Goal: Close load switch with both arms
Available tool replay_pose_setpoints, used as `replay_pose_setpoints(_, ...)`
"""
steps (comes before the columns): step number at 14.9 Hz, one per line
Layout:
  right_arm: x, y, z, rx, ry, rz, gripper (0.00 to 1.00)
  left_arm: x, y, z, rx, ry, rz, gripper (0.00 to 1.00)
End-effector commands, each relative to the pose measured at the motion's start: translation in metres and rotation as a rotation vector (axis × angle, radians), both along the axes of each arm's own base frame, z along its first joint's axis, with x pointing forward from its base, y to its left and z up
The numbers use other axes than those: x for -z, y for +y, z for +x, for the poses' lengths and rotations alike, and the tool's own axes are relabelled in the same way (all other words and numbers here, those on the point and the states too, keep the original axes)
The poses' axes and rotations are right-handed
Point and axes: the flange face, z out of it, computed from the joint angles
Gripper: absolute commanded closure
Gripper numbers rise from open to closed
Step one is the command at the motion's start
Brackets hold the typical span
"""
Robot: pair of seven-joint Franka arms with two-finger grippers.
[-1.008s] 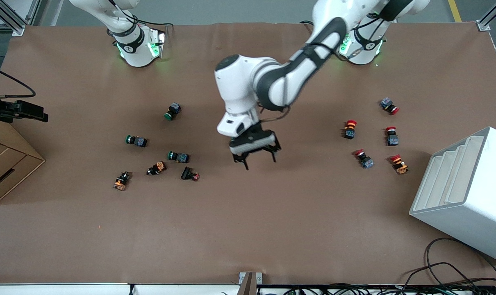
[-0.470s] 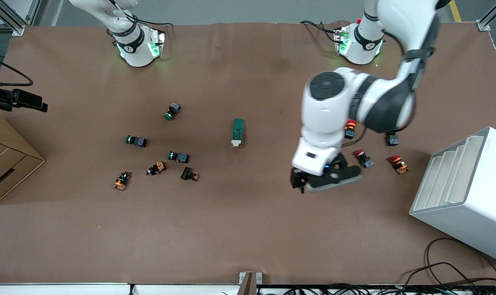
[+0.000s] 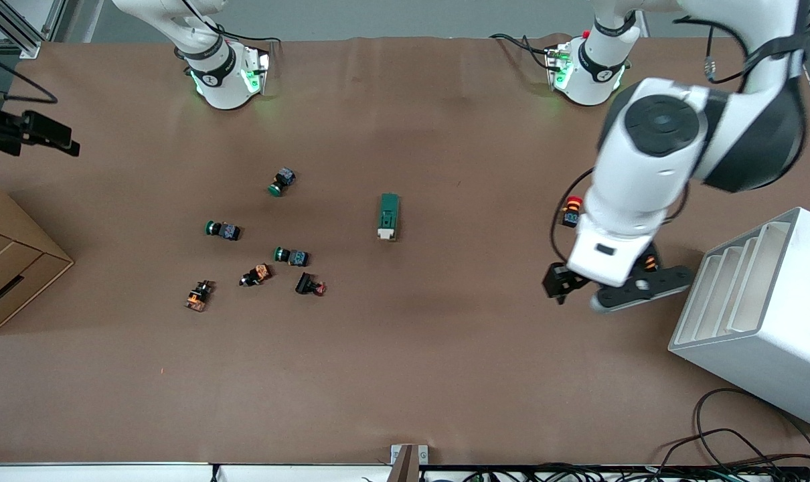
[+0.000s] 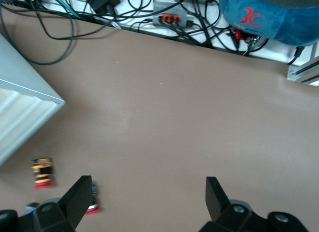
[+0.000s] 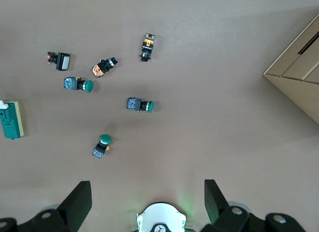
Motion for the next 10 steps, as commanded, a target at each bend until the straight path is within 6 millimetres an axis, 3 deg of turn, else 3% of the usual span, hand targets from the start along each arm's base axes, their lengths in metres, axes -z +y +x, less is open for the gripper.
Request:
replay_pose_setpoints(1, -0.013, 0.001, -0.025, 0.008, -0.041, -0.012, 0.0, -0.033, 0.033, -0.018, 0.073, 0.053, 0.032, 0.0)
replay_pose_setpoints(4, -0.023, 0.0, -0.03, 0.011, -0.064, -0.01, 0.0, -0.08, 0.092, -0.03, 0.145, 0.072, -0.014, 0.0)
replay_pose_setpoints(6, -0.026, 0.0, -0.026, 0.011, -0.102, -0.008, 0.0, -0.095, 0.131, -0.038, 0.192, 0.11, -0.044, 0.0)
replay_pose_setpoints(7, -0.027, 0.001, -0.024, 0.011, -0.107, -0.003, 0.0, -0.11, 0.138, -0.049, 0.233, 0.109, -0.031, 0.0)
replay_pose_setpoints(9, -0.028, 0.004, -0.023, 0.008, -0.118, -0.002, 0.0, -0.114, 0.14, -0.063, 0.273, 0.12, -0.001, 0.0)
replay_pose_setpoints(10, -0.029, 0.004, -0.023, 0.009, -0.119, -0.001, 0.0, -0.124, 0.154, -0.074, 0.275, 0.132, 0.014, 0.0)
